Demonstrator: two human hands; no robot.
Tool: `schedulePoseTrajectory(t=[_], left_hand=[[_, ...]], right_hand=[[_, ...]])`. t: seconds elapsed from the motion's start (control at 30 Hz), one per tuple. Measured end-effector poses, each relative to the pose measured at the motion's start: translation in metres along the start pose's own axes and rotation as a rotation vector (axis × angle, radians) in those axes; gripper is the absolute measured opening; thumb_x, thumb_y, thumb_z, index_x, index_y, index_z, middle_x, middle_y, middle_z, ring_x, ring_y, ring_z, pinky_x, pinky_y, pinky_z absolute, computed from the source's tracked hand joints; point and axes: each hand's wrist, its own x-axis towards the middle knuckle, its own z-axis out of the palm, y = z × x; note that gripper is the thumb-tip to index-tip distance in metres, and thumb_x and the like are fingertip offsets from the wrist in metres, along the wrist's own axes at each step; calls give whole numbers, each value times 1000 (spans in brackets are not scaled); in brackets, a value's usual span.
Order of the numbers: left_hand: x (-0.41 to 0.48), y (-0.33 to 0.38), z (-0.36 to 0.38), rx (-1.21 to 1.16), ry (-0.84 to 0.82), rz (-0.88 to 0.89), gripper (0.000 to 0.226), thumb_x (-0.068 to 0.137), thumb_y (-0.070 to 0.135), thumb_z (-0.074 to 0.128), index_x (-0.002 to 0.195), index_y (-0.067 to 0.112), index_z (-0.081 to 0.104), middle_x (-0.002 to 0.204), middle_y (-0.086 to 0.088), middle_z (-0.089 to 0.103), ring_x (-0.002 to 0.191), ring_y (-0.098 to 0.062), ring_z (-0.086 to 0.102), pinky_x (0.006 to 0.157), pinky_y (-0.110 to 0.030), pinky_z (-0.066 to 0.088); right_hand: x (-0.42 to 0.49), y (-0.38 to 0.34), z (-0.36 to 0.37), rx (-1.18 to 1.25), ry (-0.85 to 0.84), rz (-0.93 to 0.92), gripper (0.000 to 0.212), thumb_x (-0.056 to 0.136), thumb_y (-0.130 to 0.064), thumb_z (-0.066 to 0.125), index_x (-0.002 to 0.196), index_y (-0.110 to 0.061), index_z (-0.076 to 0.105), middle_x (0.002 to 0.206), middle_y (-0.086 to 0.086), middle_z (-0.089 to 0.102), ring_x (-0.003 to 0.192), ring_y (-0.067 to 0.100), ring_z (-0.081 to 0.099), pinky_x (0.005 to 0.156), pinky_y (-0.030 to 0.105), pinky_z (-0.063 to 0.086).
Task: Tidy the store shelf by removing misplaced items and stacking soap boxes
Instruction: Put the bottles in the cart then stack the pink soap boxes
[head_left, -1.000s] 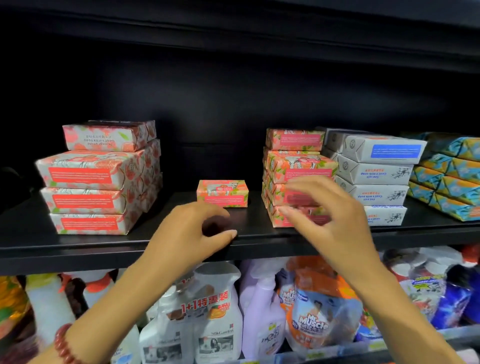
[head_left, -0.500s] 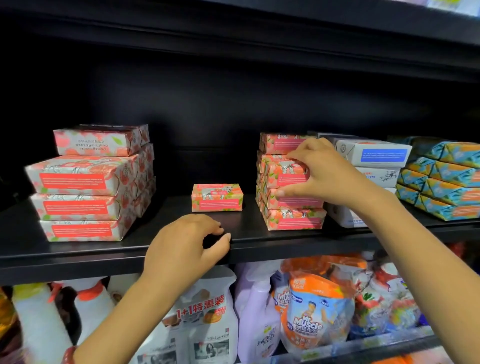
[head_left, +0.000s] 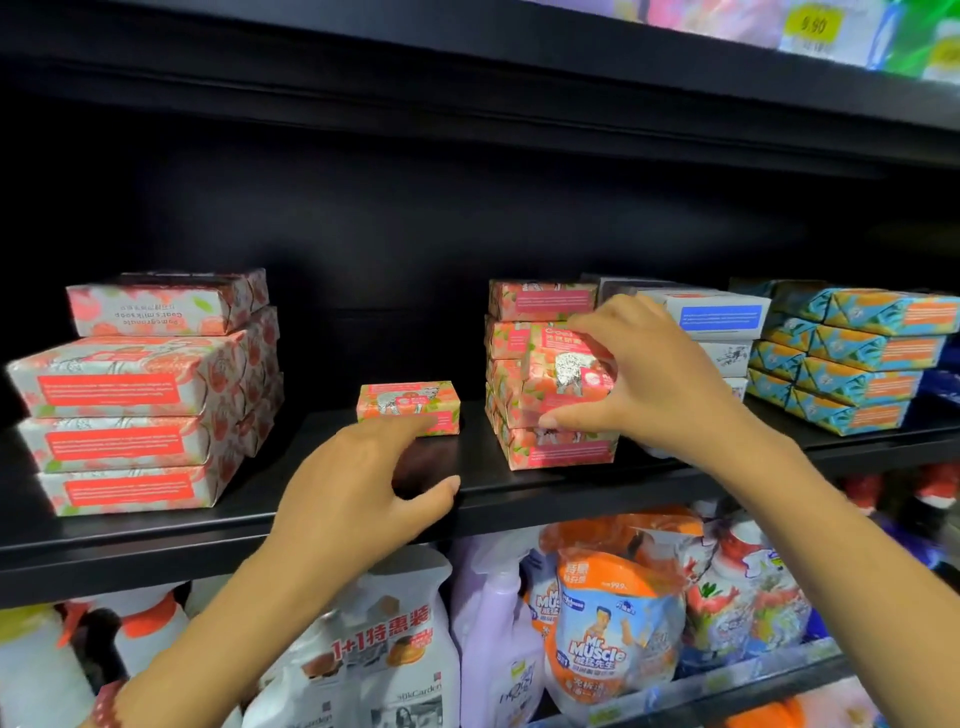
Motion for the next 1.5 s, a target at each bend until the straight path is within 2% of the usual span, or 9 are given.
schedulePoseTrajectory(t=[0.1,0.23,0.4,0.77,0.87,1.0,1.13,1.33,1.5], left_hand=[[22,16,0,-92,27,60,71,70,63,58,132,28,52,126,13,58,114,-8,54,87,-20,43],[60,43,4,-178,-1,144,59,73,46,74,127,28,57,115,17,55,107,-1,50,82,-6,35],[86,52,27,5,-77,143,66,72,62,66,129,30,56,127,3,54,118,-17,46,99,-35,41],[89,64,31,-15,-103,4,76,69,57,74,130,20,51,126,0,58,116,-19,52,89,-31,46],[78,59,18,-89,-32,40,66,68,51,77,123,19,60,117,3,64,105,-13,59,79,-20,42],[53,34,-4,-199,88,19,61,64,49,80,114,19,65,101,8,67,92,-7,61,79,-26,49],[38,7,-21,-261,231,-71,54,65,37,82,111,14,66,89,16,60,80,5,57,72,-11,42],[49,-14,-16,-209,269,-164,56,67,38,82,112,12,64,102,2,64,91,-9,57,81,-29,47],[64,-29,2,-255,164,-250,67,65,39,84,121,16,55,110,2,62,95,-10,58,77,-21,48]], right_hand=[[-27,4,-5,15,15,24,87,58,-69,66,131,-26,46,113,-11,44,107,5,34,83,26,36],[-50,15,-7,4,29,59,99,46,-82,45,126,-24,52,103,-14,40,98,0,30,78,28,37],[-70,29,-4,9,48,116,99,46,-83,43,121,-20,58,98,-11,44,96,4,33,77,30,38],[-72,26,-2,47,21,137,98,44,-82,49,121,-23,57,99,-12,44,96,3,34,78,29,39],[-65,20,0,58,10,123,92,47,-77,57,122,-24,56,99,-13,43,97,3,34,79,31,41],[-53,11,4,72,-12,74,99,45,-81,48,127,-26,51,102,-15,40,97,0,30,78,27,38],[-43,0,12,101,-21,24,95,49,-78,55,127,-25,52,103,-17,39,101,3,34,81,27,37],[-33,-15,21,128,-27,-33,101,46,-79,45,131,-25,47,122,-10,46,112,6,35,82,22,31],[-32,-15,20,155,0,-47,100,46,-80,46,130,-26,49,118,-10,47,110,6,36,81,24,34]])
